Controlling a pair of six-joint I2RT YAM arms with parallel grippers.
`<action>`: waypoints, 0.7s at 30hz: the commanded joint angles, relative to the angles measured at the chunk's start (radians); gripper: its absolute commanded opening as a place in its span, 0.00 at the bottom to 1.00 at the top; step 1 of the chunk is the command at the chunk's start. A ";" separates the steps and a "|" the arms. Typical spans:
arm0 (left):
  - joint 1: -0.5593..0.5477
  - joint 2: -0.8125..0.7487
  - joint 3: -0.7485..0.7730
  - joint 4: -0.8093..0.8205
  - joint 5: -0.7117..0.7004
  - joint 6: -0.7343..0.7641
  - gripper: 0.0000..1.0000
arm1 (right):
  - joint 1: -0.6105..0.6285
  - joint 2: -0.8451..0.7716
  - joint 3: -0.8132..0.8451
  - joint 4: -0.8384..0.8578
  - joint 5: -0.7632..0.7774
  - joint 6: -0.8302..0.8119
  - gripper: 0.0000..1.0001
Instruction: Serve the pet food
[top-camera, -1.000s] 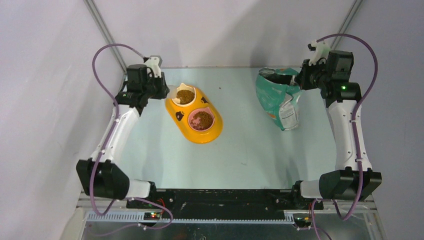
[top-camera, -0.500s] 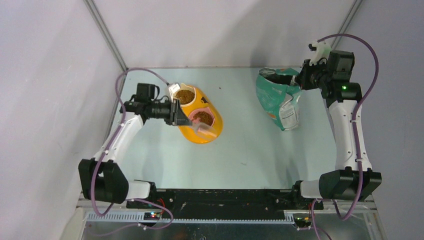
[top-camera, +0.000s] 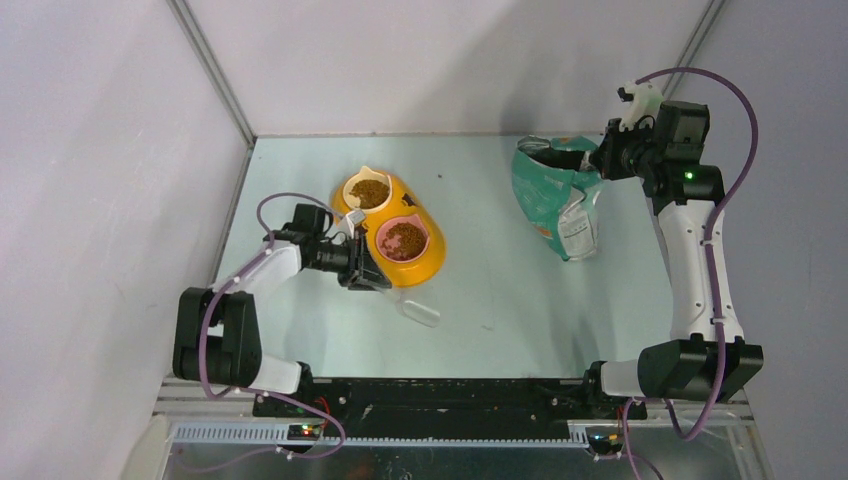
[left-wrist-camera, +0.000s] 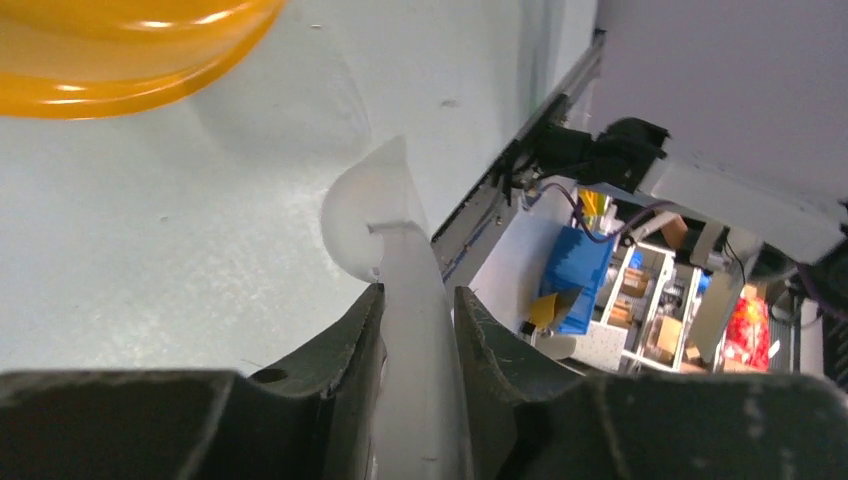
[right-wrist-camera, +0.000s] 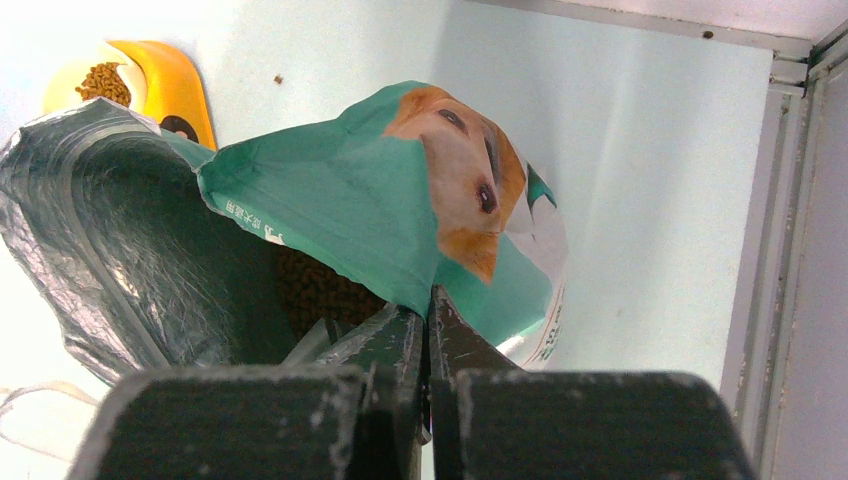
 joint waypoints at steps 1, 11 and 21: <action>-0.001 0.047 0.054 -0.082 -0.212 0.023 0.38 | -0.016 -0.062 0.033 0.023 -0.009 0.014 0.00; 0.000 0.092 0.064 -0.122 -0.282 0.072 0.42 | -0.018 -0.060 0.033 0.023 -0.010 0.018 0.00; 0.016 0.058 0.055 -0.124 -0.325 0.075 0.50 | -0.021 -0.062 0.029 0.022 -0.016 0.021 0.00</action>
